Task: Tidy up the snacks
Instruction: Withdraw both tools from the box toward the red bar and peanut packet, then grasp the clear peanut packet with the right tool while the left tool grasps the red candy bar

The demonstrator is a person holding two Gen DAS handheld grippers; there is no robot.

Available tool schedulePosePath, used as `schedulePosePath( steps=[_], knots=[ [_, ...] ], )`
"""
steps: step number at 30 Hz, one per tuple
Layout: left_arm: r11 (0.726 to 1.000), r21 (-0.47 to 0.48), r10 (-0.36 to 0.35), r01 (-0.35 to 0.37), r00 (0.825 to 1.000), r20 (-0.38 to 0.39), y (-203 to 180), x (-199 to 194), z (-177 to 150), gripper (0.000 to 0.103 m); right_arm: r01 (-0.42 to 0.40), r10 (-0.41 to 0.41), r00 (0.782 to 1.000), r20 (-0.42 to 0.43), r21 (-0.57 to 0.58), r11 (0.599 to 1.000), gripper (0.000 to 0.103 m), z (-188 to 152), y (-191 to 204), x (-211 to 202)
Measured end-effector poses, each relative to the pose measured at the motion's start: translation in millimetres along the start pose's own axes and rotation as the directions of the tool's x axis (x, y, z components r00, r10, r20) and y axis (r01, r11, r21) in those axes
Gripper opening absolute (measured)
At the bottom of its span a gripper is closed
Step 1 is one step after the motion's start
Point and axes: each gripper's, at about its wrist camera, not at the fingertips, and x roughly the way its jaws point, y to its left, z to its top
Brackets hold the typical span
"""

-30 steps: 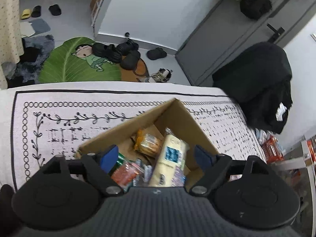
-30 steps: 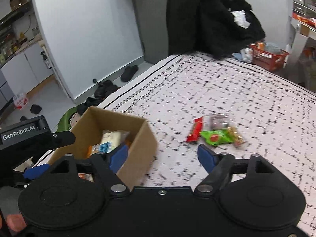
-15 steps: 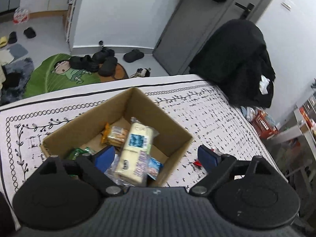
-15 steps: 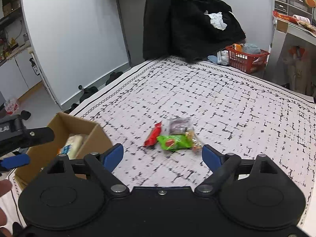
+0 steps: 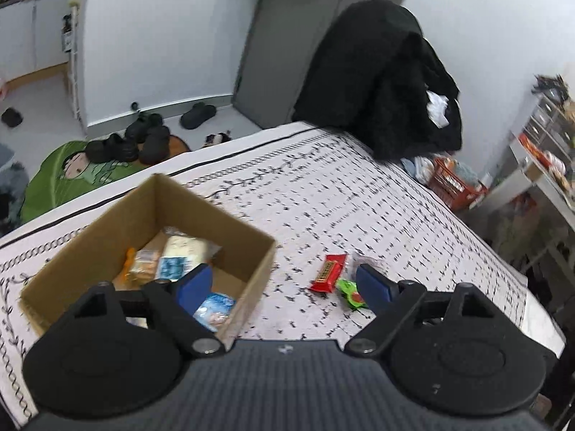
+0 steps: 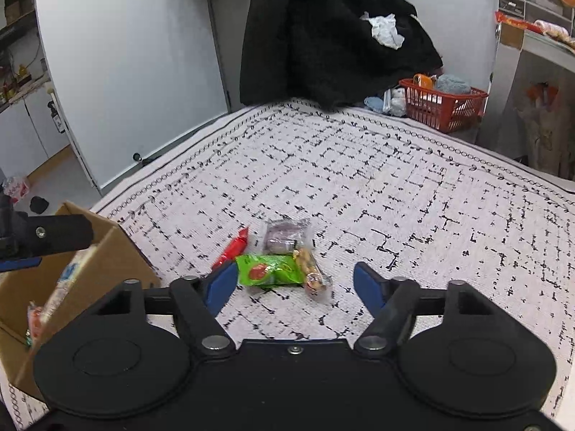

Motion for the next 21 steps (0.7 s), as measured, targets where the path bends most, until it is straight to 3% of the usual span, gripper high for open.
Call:
schedulePosePath(
  steps=[4,6,17,21],
  knots=[
    [0.999,0.047,-0.015,0.015,1.0,-0.014,-19,12,-6,0.075,-0.03,0.031,0.999,-0.019,0.027,0.999,0.056,-2,-13,12],
    [0.998,0.059,-0.025,0.027,0.999,-0.041,-26,21,-8,0.064,-0.038,0.038,0.999,-0.017,0.031,0.999,0.054,-3,-17,16],
    [0.991,0.136,-0.001,0.013,0.997,-0.083,-60,70,-11,0.045,-0.098,0.099,0.994,-0.049,0.026,0.995,0.04,-5,-24,47],
    [0.987,0.158,0.022,-0.006,0.995,-0.097,-67,90,-13,0.04,-0.094,0.096,0.994,-0.045,0.043,0.995,0.04,-7,-30,56]
  ],
)
